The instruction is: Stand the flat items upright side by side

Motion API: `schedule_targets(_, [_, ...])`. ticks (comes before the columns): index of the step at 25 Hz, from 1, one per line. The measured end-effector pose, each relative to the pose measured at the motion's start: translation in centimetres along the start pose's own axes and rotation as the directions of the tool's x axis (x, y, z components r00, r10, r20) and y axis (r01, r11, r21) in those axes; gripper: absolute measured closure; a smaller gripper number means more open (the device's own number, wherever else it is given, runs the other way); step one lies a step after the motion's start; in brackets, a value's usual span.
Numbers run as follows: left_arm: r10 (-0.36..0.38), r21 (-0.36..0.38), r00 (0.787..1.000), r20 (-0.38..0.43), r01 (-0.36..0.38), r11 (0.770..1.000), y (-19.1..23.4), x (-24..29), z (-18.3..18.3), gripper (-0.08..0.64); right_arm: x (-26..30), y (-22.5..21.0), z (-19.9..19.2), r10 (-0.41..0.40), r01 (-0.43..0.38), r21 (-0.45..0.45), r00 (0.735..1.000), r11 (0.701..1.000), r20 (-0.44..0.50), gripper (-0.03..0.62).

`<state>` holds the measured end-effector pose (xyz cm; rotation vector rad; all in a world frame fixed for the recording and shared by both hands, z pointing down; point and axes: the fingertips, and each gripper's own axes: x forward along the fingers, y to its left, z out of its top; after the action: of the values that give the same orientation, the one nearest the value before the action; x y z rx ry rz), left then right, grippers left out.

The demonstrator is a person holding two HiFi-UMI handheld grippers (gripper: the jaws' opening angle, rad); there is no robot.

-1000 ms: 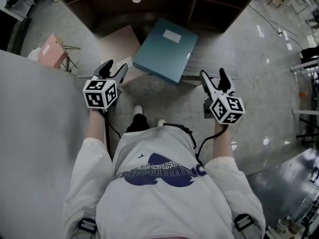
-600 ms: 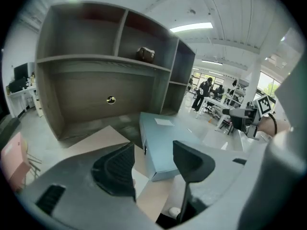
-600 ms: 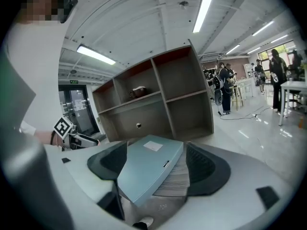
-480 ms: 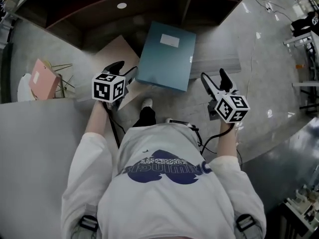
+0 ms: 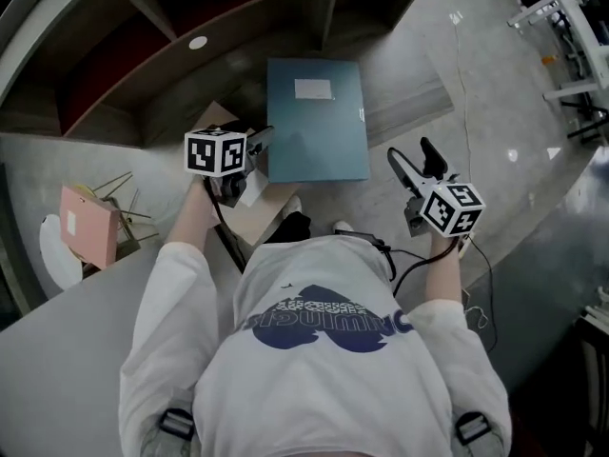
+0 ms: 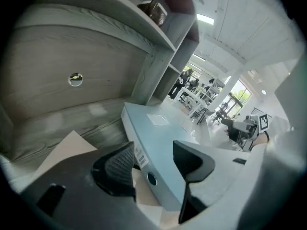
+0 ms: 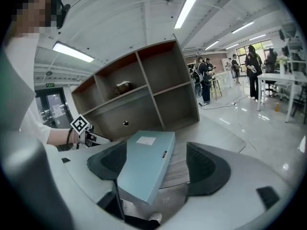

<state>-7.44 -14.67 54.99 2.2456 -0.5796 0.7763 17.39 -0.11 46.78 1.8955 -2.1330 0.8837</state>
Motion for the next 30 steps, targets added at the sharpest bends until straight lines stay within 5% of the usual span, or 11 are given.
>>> schedule_targets(5, [-0.12, -0.1, 0.992, -0.041, 0.116, 0.988, 1.0, 2.3, 0.5, 0.327, -0.6, -0.3, -0.9, -0.063, 0.063, 0.066, 0.998, 0.996, 0.008, 0.232])
schedule_targets(13, [-0.216, -0.257, 0.975, -0.06, 0.194, 0.947, 3.3, 4.9, 1.1, 0.327, -1.5, -0.7, -2.0, -0.125, 0.126, 0.118, 0.992, 0.985, -0.011, 0.232])
schedule_targets(21, [-0.291, -0.436, 0.954, -0.069, 0.234, 0.869, 4.5, 6.7, 0.4, 0.327, -1.4, -1.5, -2.5, -0.1, 0.103, 0.177, 0.995, 0.979, -0.026, 0.23])
schedule_targets(30, [-0.356, -0.537, 0.93, -0.089, 0.256, 0.804, 4.3, 7.8, -0.1, 0.327, 0.1, -4.1, -2.7, 0.01, 0.006, 0.206, 0.997, 0.978, -0.077, 0.23])
